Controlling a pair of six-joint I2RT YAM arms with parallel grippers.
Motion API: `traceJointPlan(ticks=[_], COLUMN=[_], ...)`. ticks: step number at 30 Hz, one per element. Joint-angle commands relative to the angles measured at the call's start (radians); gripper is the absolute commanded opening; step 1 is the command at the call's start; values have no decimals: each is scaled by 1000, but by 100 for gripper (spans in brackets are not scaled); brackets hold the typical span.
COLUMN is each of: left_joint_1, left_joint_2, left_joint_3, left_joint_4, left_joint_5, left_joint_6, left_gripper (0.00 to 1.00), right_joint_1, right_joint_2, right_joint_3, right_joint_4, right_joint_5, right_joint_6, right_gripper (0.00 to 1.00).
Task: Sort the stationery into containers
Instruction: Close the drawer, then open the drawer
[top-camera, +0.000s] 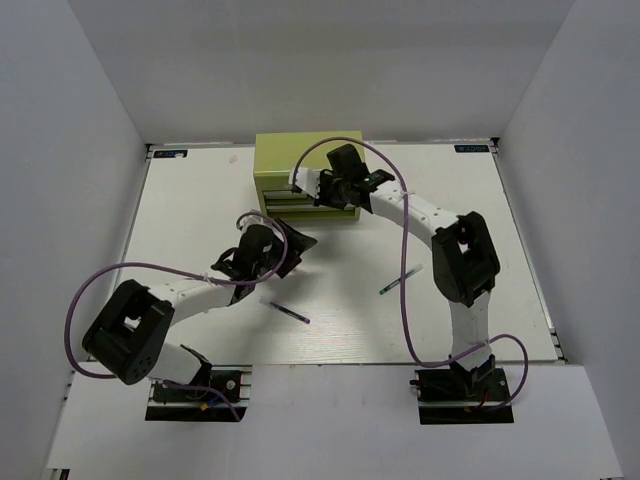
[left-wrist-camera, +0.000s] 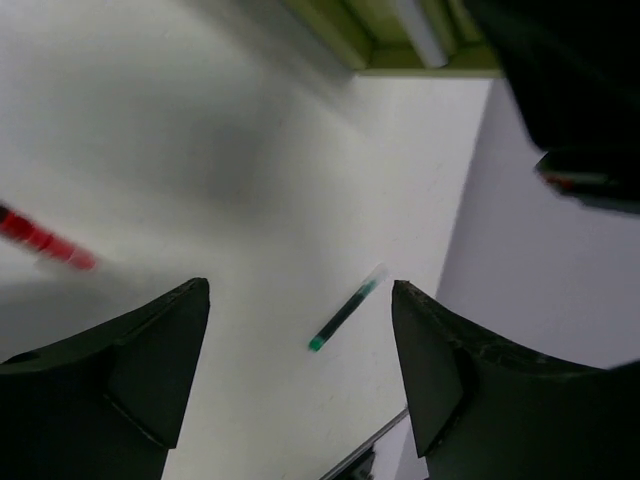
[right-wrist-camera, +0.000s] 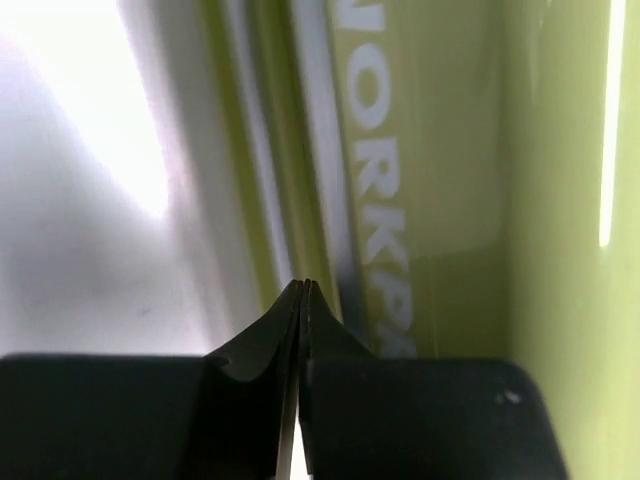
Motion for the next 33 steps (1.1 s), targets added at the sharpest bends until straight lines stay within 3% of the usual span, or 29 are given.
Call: traceJointPlan(ticks=[1, 2, 5, 7, 9, 11, 13, 14, 17, 21, 27, 33], left_joint_1=[22, 22, 33, 33, 42, 42, 42, 42, 42, 51, 51, 61], left_joint_2=[18, 30, 107, 186, 242, 313, 354, 371, 405, 443, 491, 524], left_joint_3=[6, -6, -18, -18, -1, 28, 46, 61, 86, 121, 164, 206], left_joint_4=[215, 255, 423, 529, 583, 634, 675, 687, 715, 715, 703, 652], left_joint_5=[-14, -24, -56, -56, -67, -80, -100, -111, -165, -215, -225, -225], left_joint_6=[-17, -29, -80, -122, -149, -185, -205, -206, -206, -206, -206, -216], left_gripper=[82, 79, 57, 44, 42, 42, 52, 55, 66, 70, 71, 71], right_joint_1=[-23, -23, -28, -37, -48, -68, -75, -78, -88, -103, -103, -109], right_joint_2=[-165, -195, -337, -419, -457, -462, -442, -422, -339, -224, -128, -91], right_joint_3=[-26, -75, -199, -257, -266, -244, -211, -198, -126, 30, 92, 119], right_joint_4=[-76, -76, 47, 156, 221, 224, 226, 218, 148, 31, 8, -14], right_joint_5=[-240, -277, -330, -288, -293, -282, -255, -244, -207, -193, -114, -69], right_joint_6=[-39, -87, -47, 21, 62, 73, 104, 107, 107, 109, 95, 90], right_gripper=[6, 11, 56, 76, 76, 65, 50, 49, 56, 68, 75, 75])
